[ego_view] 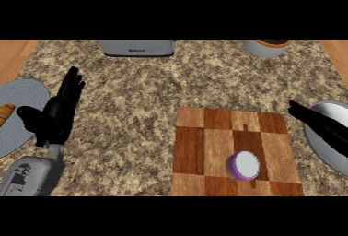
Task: Pick the can from the cutting board and place it in the pan
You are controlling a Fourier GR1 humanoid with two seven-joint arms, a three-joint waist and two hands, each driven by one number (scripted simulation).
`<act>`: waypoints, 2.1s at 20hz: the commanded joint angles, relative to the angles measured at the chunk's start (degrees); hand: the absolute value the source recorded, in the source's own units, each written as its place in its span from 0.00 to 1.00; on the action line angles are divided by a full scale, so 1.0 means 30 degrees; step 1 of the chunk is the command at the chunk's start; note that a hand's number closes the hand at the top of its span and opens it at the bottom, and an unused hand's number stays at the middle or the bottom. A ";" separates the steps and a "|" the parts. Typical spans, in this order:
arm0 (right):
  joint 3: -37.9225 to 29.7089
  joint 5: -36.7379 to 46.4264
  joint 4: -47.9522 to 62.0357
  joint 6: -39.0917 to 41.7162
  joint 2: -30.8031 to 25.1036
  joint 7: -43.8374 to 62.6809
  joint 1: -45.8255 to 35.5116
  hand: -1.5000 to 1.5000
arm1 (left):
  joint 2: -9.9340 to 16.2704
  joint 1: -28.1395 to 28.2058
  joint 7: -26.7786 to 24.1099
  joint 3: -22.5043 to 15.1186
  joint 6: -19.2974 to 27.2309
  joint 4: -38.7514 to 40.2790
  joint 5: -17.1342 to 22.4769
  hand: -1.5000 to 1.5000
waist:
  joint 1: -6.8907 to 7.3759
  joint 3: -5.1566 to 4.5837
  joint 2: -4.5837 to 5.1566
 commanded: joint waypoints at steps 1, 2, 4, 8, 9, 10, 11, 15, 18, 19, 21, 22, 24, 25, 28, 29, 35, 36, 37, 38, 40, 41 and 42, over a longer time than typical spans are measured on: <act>0.1900 0.1682 -0.0041 0.0598 0.1184 0.2040 -0.0644 0.00 | 0.0181 0.0544 -0.1341 0.0808 -0.1137 0.1103 0.0186 0.50 | -0.0074 0.0000 -0.0004; 0.2877 0.2126 -0.2007 0.0008 0.1375 0.4276 -0.0583 0.00 | 0.0469 -0.0218 -0.0251 0.0992 -0.1000 0.0629 0.0283 0.50 | -0.0128 -0.0007 -0.0039; 0.2551 0.2625 0.0951 0.0883 0.2772 0.2951 -0.1188 0.00 | 0.0051 -0.0122 0.0160 0.0899 -0.0750 0.0275 -0.0168 0.50 | -0.0109 0.0015 -0.0023; 0.1928 0.3805 0.1292 0.1651 0.3403 0.3277 -0.0736 0.00 | -0.0926 0.0686 -0.0394 0.0416 -0.0631 0.0066 -0.0811 0.50 | -0.0171 0.0019 -0.0036; 0.1794 0.4433 -0.0545 0.1514 0.3157 0.3948 0.0675 0.00 | -0.0259 0.0187 0.0463 0.1433 -0.0835 -0.0073 -0.0249 0.50 | -0.0296 0.0021 -0.0068; 0.1029 0.3169 0.1620 0.2432 0.3579 0.4097 -0.1500 0.00 | -0.0579 -0.0744 -0.0628 0.1435 -0.1191 0.1787 -0.0570 0.50 | -0.0209 0.0011 -0.0006; 0.2824 0.5447 0.1941 0.1773 0.4706 0.3904 -0.0899 0.00 | -0.0305 0.0097 0.0411 0.1241 -0.1185 -0.0158 -0.0570 0.50 | -0.0116 0.0019 -0.0034; 0.3454 0.6207 0.4003 0.2983 0.5848 0.2638 -0.1130 0.00 | -0.0505 -0.0387 0.0740 0.1597 -0.1347 0.0208 -0.0683 0.50 | -0.0113 0.0022 -0.0023; 0.2255 0.5602 0.3486 0.4508 0.6379 0.2956 -0.0916 0.00 | -0.0419 -0.0371 0.0106 0.2257 -0.1881 0.0884 -0.0996 0.50 | -0.0199 0.0018 -0.0035; 0.2962 0.6113 0.5207 0.4338 0.6947 0.1770 -0.1460 0.00 | -0.1050 -0.0132 -0.0275 0.1704 -0.1406 0.0472 -0.1319 0.50 | -0.0127 0.0021 -0.0021; 0.2563 0.6192 0.4631 0.5282 0.7333 0.2216 -0.1218 0.00 | -0.1051 -0.0294 -0.0574 0.2359 -0.1892 0.1090 -0.1111 0.50 | -0.0182 0.0018 -0.0031; 0.1944 0.5519 0.4970 0.5963 0.7030 0.1687 -0.1377 0.00 | -0.0494 -0.0208 0.0059 0.2617 -0.2118 0.0449 -0.1041 0.50 | -0.0158 0.0020 -0.0035; 0.2692 0.7374 0.5125 0.5851 0.7670 0.0946 -0.0594 0.00 | -0.0632 -0.0595 0.0880 0.2798 -0.2230 0.0302 -0.0944 0.50 | -0.0196 0.0023 -0.0042; 0.3762 0.7524 0.4685 0.6038 0.8748 0.3614 -0.2116 0.00 | -0.0792 0.0491 0.0356 0.2506 -0.2102 -0.0479 -0.1236 0.50 | -0.0093 0.0016 -0.0048; 0.3173 0.8875 0.6766 0.6088 0.9012 0.1128 -0.1621 0.00 | -0.1447 0.1743 -0.0224 0.2128 -0.2121 -0.1275 -0.1647 0.50 | -0.0091 0.0023 -0.0044; 0.4006 0.9431 0.4473 0.5972 0.9323 0.2367 -0.0278 0.00 | -0.1228 -0.0804 0.1050 0.2683 -0.1893 -0.0150 -0.1610 0.50 | -0.0264 0.0021 -0.0050; 0.4641 1.1254 0.6139 0.7714 0.9290 0.3410 -0.1575 0.00 | -0.1424 0.1430 0.1764 0.2059 -0.2179 -0.2523 -0.1909 0.50 | -0.0075 0.0022 -0.0061; 0.4976 1.1460 0.6440 0.8088 0.9273 0.3212 -0.1523 0.00 | -0.1855 0.0302 0.0359 0.2283 -0.1824 -0.0298 -0.2389 0.50 | -0.0204 0.0015 -0.0019; 0.4241 1.1694 0.8309 0.7801 0.9609 0.1674 -0.1950 0.00 | -0.1783 0.0101 0.0872 0.2652 -0.1839 -0.0491 -0.2205 0.50 | -0.0152 0.0022 -0.0013; 0.3898 1.1268 0.5767 0.8766 0.9278 0.2927 -0.1158 0.00 | -0.1961 -0.0866 -0.0181 0.2951 -0.2126 0.1341 -0.2243 0.50 | -0.0300 0.0015 -0.0025; 0.4320 1.2427 0.8344 0.8473 0.9612 0.1835 -0.1728 0.00 | -0.2128 0.0982 -0.0019 0.2326 -0.2183 -0.0612 -0.2488 0.50 | -0.0124 0.0022 -0.0029; 0.5394 1.3388 0.7970 0.8010 1.0381 0.2508 -0.1281 0.00 | -0.1941 -0.0797 0.1023 0.2942 -0.2027 0.0107 -0.2174 0.50 | -0.0204 0.0022 -0.0028; 0.3791 1.2034 0.6937 0.9782 1.0070 0.3042 -0.1407 0.00 | -0.2259 -0.0267 0.0204 0.2824 -0.2469 0.0528 -0.2233 0.50 | -0.0228 0.0017 -0.0036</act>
